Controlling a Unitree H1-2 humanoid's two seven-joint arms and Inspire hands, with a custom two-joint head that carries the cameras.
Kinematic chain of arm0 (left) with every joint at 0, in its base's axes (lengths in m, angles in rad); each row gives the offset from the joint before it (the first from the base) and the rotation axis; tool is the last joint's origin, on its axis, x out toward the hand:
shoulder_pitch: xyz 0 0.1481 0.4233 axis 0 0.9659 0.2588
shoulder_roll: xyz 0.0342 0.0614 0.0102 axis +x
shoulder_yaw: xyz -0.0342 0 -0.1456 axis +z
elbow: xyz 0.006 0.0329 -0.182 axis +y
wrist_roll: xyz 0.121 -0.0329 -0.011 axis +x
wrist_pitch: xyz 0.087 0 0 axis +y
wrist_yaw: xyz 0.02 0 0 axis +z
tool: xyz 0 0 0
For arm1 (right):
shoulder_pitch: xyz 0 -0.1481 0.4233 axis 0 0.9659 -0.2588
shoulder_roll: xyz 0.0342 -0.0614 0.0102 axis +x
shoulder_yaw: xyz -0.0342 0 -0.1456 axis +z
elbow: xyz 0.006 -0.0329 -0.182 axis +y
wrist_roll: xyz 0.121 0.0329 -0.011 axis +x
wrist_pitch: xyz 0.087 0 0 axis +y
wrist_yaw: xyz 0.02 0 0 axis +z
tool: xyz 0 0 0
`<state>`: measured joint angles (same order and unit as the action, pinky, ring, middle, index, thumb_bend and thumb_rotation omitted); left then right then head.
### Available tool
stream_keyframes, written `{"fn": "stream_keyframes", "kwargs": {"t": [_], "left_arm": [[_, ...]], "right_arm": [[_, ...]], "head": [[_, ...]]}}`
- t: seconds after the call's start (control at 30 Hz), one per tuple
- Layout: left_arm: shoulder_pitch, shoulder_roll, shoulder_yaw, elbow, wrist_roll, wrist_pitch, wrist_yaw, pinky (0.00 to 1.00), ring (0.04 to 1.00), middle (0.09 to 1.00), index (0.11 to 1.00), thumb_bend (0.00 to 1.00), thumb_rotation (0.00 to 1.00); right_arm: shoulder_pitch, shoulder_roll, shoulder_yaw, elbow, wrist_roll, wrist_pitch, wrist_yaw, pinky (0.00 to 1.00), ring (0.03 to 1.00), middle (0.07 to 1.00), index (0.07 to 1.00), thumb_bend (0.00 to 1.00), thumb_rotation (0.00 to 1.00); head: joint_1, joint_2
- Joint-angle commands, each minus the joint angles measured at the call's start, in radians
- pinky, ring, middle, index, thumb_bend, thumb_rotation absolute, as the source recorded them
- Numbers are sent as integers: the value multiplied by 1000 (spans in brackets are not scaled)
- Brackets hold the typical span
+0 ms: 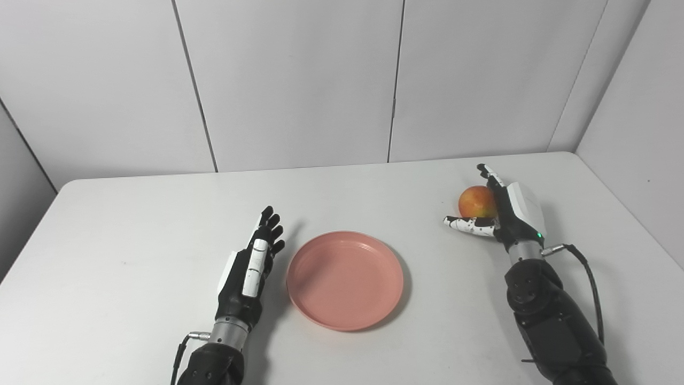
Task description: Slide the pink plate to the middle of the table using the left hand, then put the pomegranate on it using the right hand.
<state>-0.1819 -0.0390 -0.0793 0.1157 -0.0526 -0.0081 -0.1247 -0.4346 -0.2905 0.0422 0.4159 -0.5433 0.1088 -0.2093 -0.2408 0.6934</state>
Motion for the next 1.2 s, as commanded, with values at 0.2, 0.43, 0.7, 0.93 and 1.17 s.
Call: {"fn": "stream_keyframes", "kwargs": {"t": [0.2,0.43,0.7,0.93,1.17], "left_arm": [[-21,-5,6,-30,-10,-10,3,961,978,1000,991,630,1000],[-21,-5,2,-32,-2,-10,5,953,976,1000,996,634,1000],[-22,-1,-1,-37,-30,-5,-20,966,993,1000,1000,609,1000],[-24,-1,-2,-34,-44,-8,-23,971,998,1000,1000,599,1000],[-24,-2,-4,-36,-36,-6,-15,965,995,1000,1000,606,1000]], "right_arm": [[-59,-27,14,33,-25,-14,-71,670,766,810,822,702,172],[-55,-38,13,52,-17,-44,-109,620,726,769,760,584,11],[-47,-32,6,43,-2,-54,-157,473,605,692,702,446,0],[-45,-29,14,41,-9,-67,-207,442,569,660,669,471,0],[-44,-29,22,41,-2,-84,-227,435,539,613,637,472,0]], "head": [[2,5],[4,7],[6,8],[8,10],[8,10]]}}
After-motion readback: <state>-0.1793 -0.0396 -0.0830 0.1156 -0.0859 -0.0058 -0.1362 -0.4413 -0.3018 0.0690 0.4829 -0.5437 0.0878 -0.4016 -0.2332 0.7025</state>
